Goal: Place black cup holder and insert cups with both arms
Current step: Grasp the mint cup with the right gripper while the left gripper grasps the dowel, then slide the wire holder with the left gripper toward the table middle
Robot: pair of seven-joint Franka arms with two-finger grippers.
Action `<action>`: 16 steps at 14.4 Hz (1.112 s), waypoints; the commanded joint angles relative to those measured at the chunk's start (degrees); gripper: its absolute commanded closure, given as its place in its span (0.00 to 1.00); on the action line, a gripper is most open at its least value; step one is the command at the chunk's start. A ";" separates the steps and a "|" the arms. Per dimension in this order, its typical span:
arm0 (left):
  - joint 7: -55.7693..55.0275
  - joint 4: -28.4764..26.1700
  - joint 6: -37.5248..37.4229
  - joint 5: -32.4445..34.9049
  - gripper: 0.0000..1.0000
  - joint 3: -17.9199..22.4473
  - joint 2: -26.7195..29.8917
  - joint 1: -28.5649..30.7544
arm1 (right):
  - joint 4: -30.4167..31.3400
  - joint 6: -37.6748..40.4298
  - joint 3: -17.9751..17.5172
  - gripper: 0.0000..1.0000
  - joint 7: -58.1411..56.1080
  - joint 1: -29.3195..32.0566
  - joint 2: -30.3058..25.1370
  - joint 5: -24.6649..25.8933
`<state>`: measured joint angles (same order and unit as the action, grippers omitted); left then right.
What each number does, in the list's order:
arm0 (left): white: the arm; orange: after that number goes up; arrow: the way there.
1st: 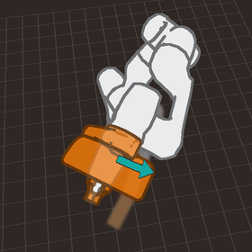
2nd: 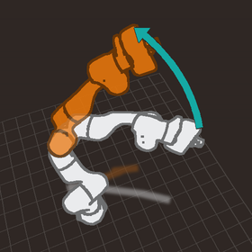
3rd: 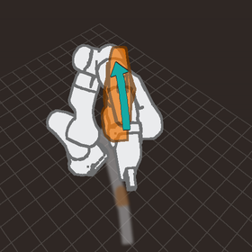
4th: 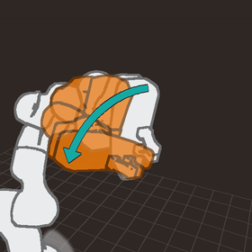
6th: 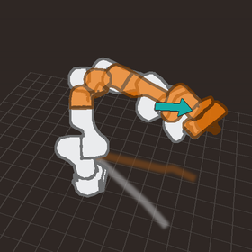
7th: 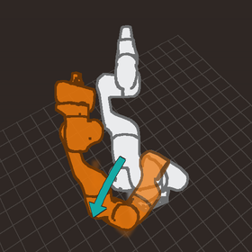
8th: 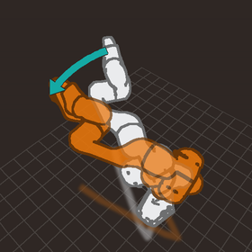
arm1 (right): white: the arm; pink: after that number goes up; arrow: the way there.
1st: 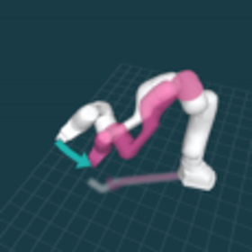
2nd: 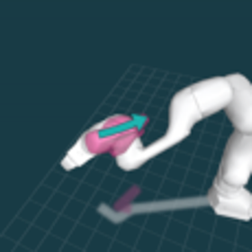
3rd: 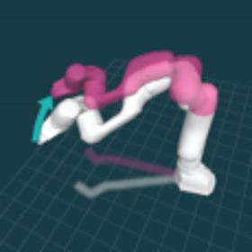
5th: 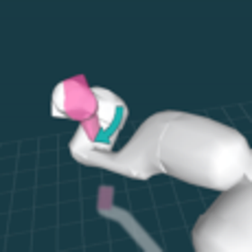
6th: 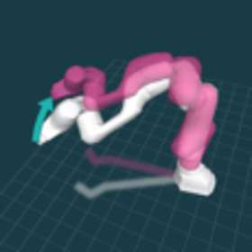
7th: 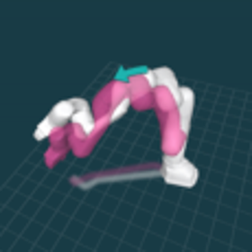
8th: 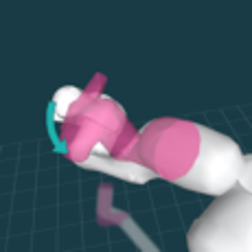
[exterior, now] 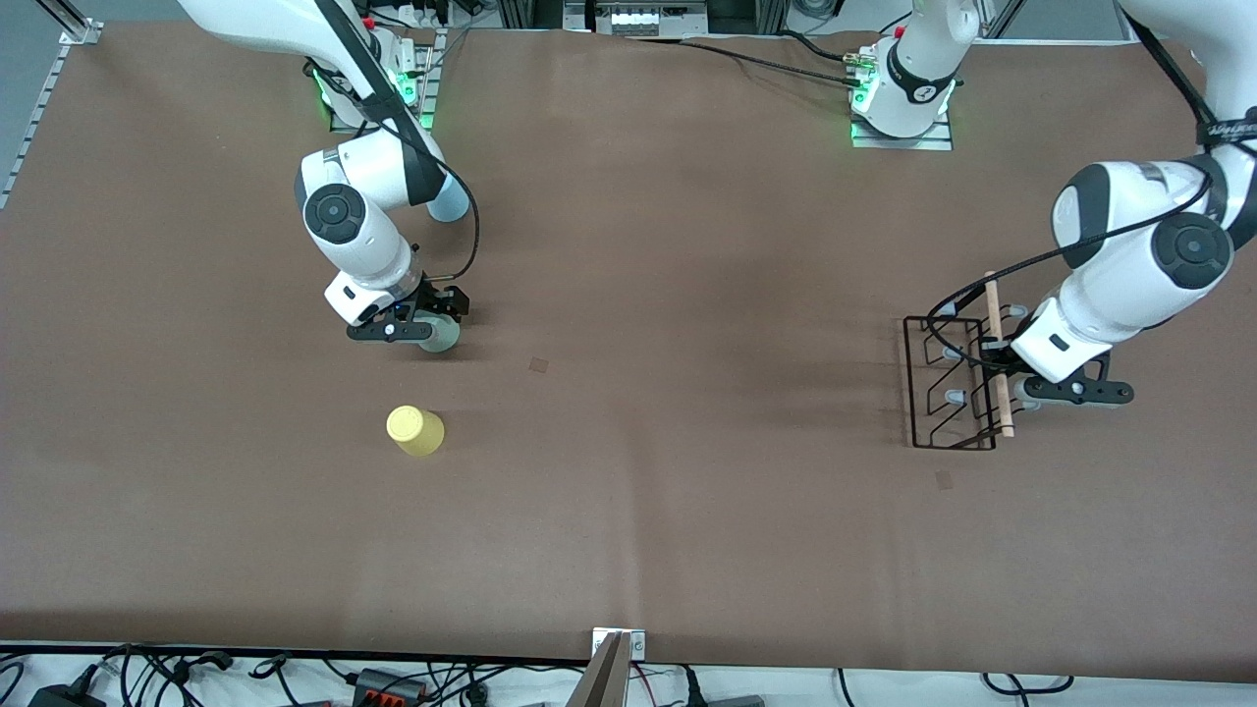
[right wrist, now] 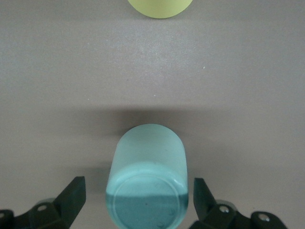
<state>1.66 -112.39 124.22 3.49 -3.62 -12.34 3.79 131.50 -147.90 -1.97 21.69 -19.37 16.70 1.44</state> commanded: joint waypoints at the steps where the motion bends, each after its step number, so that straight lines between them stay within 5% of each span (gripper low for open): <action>1: 0.10 6.99 -11.51 0.38 0.99 -2.69 1.97 -0.36 | 0.60 -0.99 0.30 0.00 -0.07 0.30 -0.61 -0.03; 6: -7.09 11.67 -17.61 0.29 0.99 -14.20 1.27 -0.54 | 0.60 -0.99 0.30 0.00 0.11 0.30 -0.53 -0.03; 9: -22.35 14.12 -17.44 0.64 0.99 -21.41 -1.71 -2.29 | 0.60 -1.08 0.30 0.00 0.46 0.13 -0.18 -0.03; 16: -31.89 23.71 -14.21 1.17 0.99 -22.40 -11.56 -13.89 | 0.78 -0.99 0.30 0.00 0.90 -0.32 0.18 -0.03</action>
<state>-28.21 -93.67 109.32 3.47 -25.84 -20.37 -8.47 131.56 -148.06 -1.65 21.81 -19.35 16.97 1.44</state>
